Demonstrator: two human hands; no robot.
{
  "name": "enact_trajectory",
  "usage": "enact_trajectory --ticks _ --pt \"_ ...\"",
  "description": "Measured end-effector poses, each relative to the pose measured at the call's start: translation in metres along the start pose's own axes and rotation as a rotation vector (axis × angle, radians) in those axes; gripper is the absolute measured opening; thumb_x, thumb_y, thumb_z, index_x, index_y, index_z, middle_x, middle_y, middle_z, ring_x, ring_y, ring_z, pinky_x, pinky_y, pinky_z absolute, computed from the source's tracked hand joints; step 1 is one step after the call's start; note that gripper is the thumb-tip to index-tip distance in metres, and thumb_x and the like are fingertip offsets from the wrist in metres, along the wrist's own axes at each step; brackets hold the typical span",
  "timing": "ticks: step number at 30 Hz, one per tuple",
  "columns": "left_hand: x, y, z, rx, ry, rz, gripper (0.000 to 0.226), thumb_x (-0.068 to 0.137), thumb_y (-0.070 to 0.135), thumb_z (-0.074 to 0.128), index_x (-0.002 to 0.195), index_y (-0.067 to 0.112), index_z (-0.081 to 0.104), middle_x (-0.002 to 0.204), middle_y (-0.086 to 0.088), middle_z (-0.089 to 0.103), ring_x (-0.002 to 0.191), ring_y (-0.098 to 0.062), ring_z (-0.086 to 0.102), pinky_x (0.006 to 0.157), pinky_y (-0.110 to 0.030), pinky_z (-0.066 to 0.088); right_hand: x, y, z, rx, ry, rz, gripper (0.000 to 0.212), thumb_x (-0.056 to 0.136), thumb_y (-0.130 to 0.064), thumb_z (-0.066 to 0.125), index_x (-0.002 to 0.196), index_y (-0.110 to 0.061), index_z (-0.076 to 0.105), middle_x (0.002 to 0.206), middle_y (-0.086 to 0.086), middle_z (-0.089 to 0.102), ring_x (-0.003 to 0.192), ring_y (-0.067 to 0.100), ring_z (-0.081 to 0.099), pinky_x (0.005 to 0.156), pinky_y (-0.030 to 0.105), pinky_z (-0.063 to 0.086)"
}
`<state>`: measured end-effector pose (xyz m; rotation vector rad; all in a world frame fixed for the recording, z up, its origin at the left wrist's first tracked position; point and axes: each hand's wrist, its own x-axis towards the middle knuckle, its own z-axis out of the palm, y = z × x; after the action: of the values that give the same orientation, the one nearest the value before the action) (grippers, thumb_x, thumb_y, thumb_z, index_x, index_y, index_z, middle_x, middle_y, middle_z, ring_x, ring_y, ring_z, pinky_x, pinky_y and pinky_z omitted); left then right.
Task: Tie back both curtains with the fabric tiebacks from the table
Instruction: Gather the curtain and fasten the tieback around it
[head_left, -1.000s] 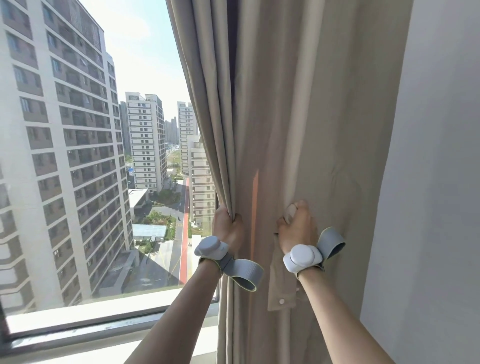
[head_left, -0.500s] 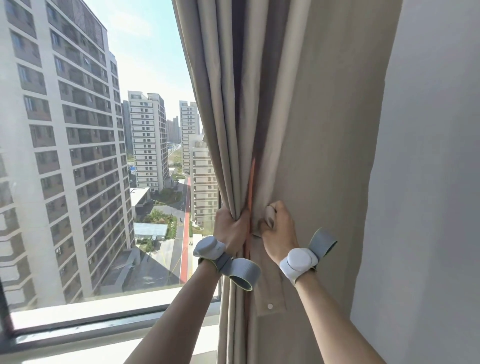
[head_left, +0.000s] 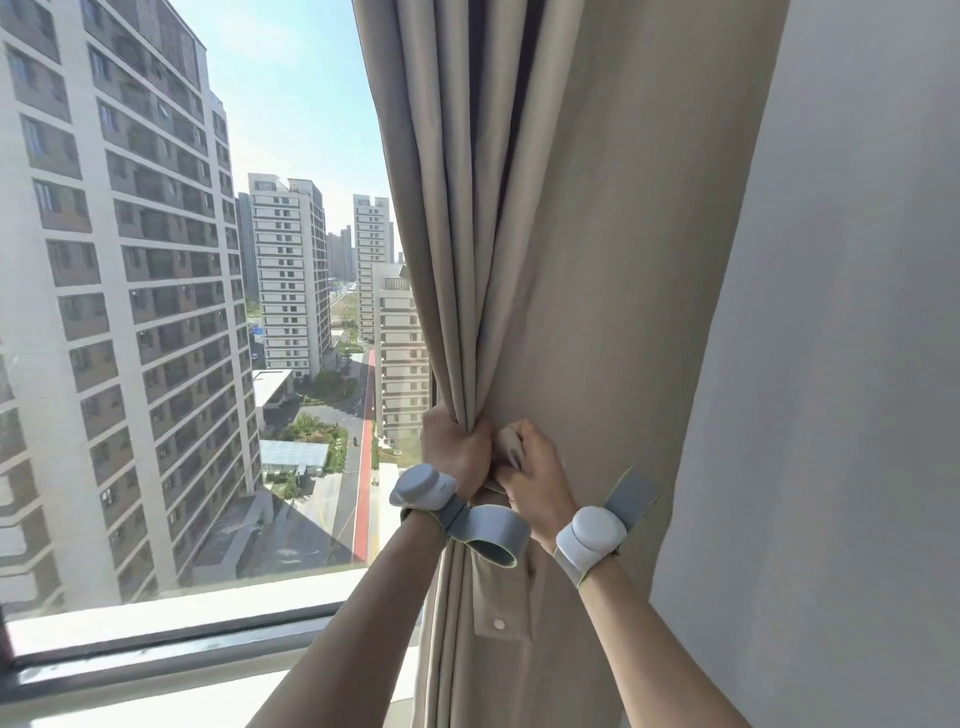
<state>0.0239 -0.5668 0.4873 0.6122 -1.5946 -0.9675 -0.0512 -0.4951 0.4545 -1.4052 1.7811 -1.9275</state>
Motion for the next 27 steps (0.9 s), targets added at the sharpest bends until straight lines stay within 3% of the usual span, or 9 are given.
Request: enact_trajectory --ticks 3,6,8,10,12,16,21,23,27 --pt "0.005 -0.006 0.002 0.037 0.051 -0.006 0.022 0.069 0.014 0.043 0.048 0.009 0.043 0.041 0.006 0.040 0.033 -0.005 0.035 0.032 -0.016 0.026 0.001 -0.002 0.002 -0.082 0.047 -0.053 0.043 0.064 0.016 0.035 0.065 -0.027 0.031 0.067 0.011 0.034 0.064 0.020 0.034 0.055 0.034 0.042" --pt "0.011 -0.011 0.005 0.084 0.114 -0.028 0.033 0.074 0.001 0.044 0.049 0.021 0.039 0.044 0.007 0.040 0.038 -0.005 0.035 0.030 -0.017 0.029 -0.002 0.003 -0.003 -0.224 0.159 -0.056 0.039 0.062 0.011 0.034 0.068 -0.027 0.030 0.078 0.021 0.048 0.081 0.031 0.059 0.066 0.050 0.053" --pt "0.013 -0.012 0.004 0.125 0.139 -0.011 0.039 0.077 -0.005 0.044 0.052 0.024 0.035 0.048 0.008 0.037 0.042 -0.006 0.031 0.032 -0.017 0.026 -0.005 0.005 -0.007 -0.244 0.216 -0.004 0.032 0.064 0.010 0.033 0.072 -0.021 0.031 0.091 0.025 0.054 0.092 0.039 0.057 0.069 0.057 0.056" --pt "0.014 -0.012 0.001 0.135 0.137 0.003 0.040 0.079 -0.008 0.041 0.054 0.022 0.036 0.049 0.006 0.038 0.043 -0.007 0.031 0.032 -0.016 0.029 -0.003 0.008 -0.012 -0.305 0.277 0.016 0.033 0.068 0.012 0.034 0.072 -0.020 0.031 0.084 0.015 0.049 0.078 0.036 0.046 0.066 0.041 0.057" --pt "0.015 -0.014 -0.002 0.120 0.112 0.012 0.034 0.079 -0.011 0.038 0.058 0.015 0.042 0.050 0.004 0.040 0.043 -0.009 0.032 0.033 -0.014 0.027 0.001 0.011 -0.020 -0.430 0.323 0.016 0.032 0.075 0.013 0.040 0.076 -0.019 0.034 0.088 0.008 0.045 0.080 0.028 0.043 0.067 0.030 0.043" --pt "0.015 -0.014 -0.007 0.144 0.108 0.012 0.026 0.082 -0.011 0.036 0.064 0.008 0.042 0.053 0.001 0.038 0.045 -0.010 0.030 0.034 -0.013 0.026 0.005 0.015 -0.035 -0.533 0.501 0.037 0.021 0.078 0.012 0.046 0.086 -0.007 0.043 0.107 0.019 0.049 0.091 0.027 0.043 0.079 0.030 0.032" --pt "0.014 -0.011 -0.008 0.129 0.111 0.027 0.032 0.079 -0.014 0.035 0.060 0.012 0.036 0.052 0.002 0.035 0.046 -0.010 0.028 0.033 -0.011 0.025 0.014 0.015 -0.055 -0.554 0.638 0.165 0.014 0.083 0.011 0.048 0.094 0.004 0.053 0.118 0.030 0.050 0.113 0.044 0.047 0.096 0.046 0.039" --pt "0.015 -0.012 -0.008 0.121 0.103 0.014 0.034 0.080 -0.013 0.035 0.058 0.013 0.038 0.052 0.000 0.036 0.046 -0.011 0.029 0.032 -0.011 0.024 0.020 0.019 -0.065 -0.526 0.624 0.202 0.017 0.083 0.010 0.048 0.098 0.005 0.053 0.115 0.026 0.050 0.107 0.040 0.049 0.093 0.042 0.038" --pt "0.013 -0.010 -0.007 0.107 0.108 0.016 0.030 0.081 -0.012 0.037 0.062 0.010 0.039 0.052 0.002 0.036 0.046 -0.010 0.030 0.035 -0.010 0.030 0.025 0.019 -0.074 -0.333 0.522 0.257 0.012 0.087 0.005 0.043 0.084 -0.007 0.044 0.085 0.009 0.049 0.082 0.027 0.047 0.076 0.037 0.038"
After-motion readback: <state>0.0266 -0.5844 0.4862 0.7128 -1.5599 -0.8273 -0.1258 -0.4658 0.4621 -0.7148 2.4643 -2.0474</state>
